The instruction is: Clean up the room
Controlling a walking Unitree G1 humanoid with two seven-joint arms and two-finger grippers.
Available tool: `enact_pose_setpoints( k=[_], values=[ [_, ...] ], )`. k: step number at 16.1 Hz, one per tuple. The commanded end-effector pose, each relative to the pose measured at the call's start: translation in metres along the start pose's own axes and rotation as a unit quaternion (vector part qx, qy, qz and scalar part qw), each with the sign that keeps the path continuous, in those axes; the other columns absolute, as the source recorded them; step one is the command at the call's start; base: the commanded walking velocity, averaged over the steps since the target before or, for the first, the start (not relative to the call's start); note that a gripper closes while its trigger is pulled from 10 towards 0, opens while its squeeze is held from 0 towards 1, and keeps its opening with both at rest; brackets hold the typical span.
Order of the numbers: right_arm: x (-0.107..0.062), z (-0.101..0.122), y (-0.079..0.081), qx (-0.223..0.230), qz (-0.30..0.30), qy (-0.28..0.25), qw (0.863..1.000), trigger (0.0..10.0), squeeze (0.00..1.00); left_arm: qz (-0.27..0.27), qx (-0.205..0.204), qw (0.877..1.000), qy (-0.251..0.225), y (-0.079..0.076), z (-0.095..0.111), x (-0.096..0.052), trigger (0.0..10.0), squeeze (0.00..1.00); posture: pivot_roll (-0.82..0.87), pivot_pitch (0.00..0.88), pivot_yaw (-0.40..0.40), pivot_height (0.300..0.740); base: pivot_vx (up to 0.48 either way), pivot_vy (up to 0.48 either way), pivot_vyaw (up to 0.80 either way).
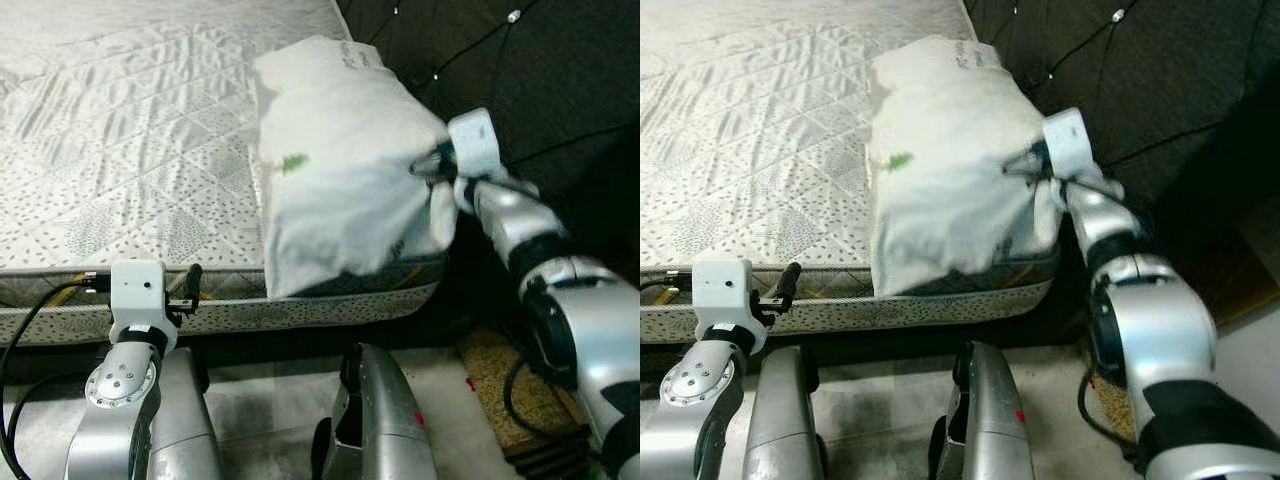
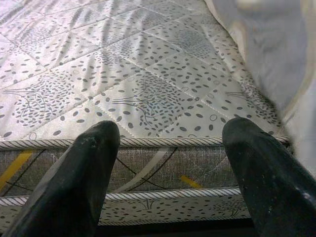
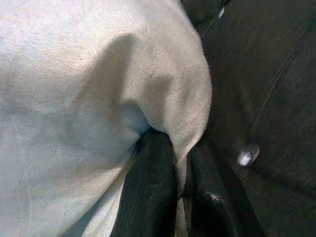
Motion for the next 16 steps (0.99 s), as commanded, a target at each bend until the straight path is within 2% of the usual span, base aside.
enact_pose_setpoints(
  k=[1, 3, 5, 6, 8, 10, 11, 13, 14, 15, 16],
  values=[
    [-0.003, 0.01, -0.008, 0.023, 0.013, -0.031, 0.999, 0.0, 0.0, -0.005, 0.001, 1.0, -0.001, -0.004, 0.0, 0.001, 10.0, 0.0, 0.16, 0.019, -0.163, 0.527, 0.0, 0.0, 0.0],
    [-0.003, -0.004, 0.004, 0.042, 0.041, -0.036, 0.998, 0.0, 0.0, -0.006, 0.002, 1.0, -0.001, -0.005, 0.0, 0.003, 10.0, 0.0, 0.15, 0.018, -0.152, 0.527, 0.0, 0.0, 0.0],
    [-0.004, -0.015, 0.014, 0.039, 0.039, -0.051, 0.997, 0.0, 0.0, -0.004, 0.009, 1.0, -0.002, -0.005, 0.001, 0.006, 10.0, 0.0, 0.14, 0.015, -0.137, 0.527, 0.0, 0.0, 0.0],
    [-0.003, -0.019, 0.016, 0.044, 0.037, -0.048, 0.997, 0.0, 0.0, -0.003, 0.012, 1.0, -0.003, -0.005, 0.002, 0.007, 10.0, 0.0, 0.14, 0.014, -0.135, 0.527, 0.0, 0.0, 0.0],
    [-0.002, -0.028, 0.029, 0.037, 0.052, -0.032, 0.997, 0.0, 0.0, -0.001, 0.015, 1.0, -0.007, -0.002, 0.004, 0.01, 10.0, 0.0, 0.15, 0.012, -0.132, 0.527, 0.0, 0.0, 0.0],
    [-0.002, -0.024, 0.047, 0.04, 0.1, -0.038, 0.993, 0.0, 0.0, 0.001, 0.016, 1.0, -0.008, 0.0, 0.004, 0.01, 10.0, 0.0, 0.15, 0.008, -0.139, 0.527, 0.0, 0.0, 0.0],
    [-0.005, -0.022, 0.063, 0.049, 0.149, -0.044, 0.987, 0.0, 0.0, 0.003, 0.015, 1.0, -0.009, 0.0, 0.004, 0.01, 10.0, 0.0, 0.15, 0.008, -0.139, 0.527, 0.0, 0.0, 0.0],
    [-0.009, -0.026, 0.083, 0.048, 0.208, -0.045, 0.976, 0.0, 0.0, 0.004, 0.014, 1.0, -0.011, -0.001, 0.004, 0.009, 10.0, 0.0, 0.16, 0.003, -0.144, 0.527, 0.0, 0.0, 0.0],
    [-0.014, -0.035, 0.097, 0.029, 0.254, -0.034, 0.966, 0.0, 0.0, 0.003, 0.014, 1.0, -0.012, -0.003, 0.004, 0.009, 10.0, 0.0, 0.16, 0.001, -0.142, 0.527, 0.0, 0.0, 0.0],
    [-0.015, -0.043, 0.101, 0.007, 0.265, -0.016, 0.964, 0.0, 0.0, 0.0, 0.013, 1.0, -0.013, -0.005, 0.005, 0.009, 10.0, 0.0, 0.16, 0.0, -0.138, 0.527, 0.0, 0.0, 0.0],
    [-0.013, -0.047, 0.097, -0.03, 0.248, -0.001, 0.968, 0.0, 0.0, -0.002, 0.012, 1.0, -0.016, -0.005, 0.006, 0.009, 10.0, 0.0, 0.16, 0.0, -0.138, 0.527, 0.0, 0.0, 0.0]
  ],
)
Point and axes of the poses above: a point about 5 cm out from each wrist's last joint towards the gripper, its own x axis pointing out of the wrist towards the gripper, its own z axis along the axis of the wrist's last joint, y = z × x, the point moved 3 cm from there along x, pointing out of the wrist towards the gripper, and after that the axes turned 13 degrees about x, right-handed, at the moved point
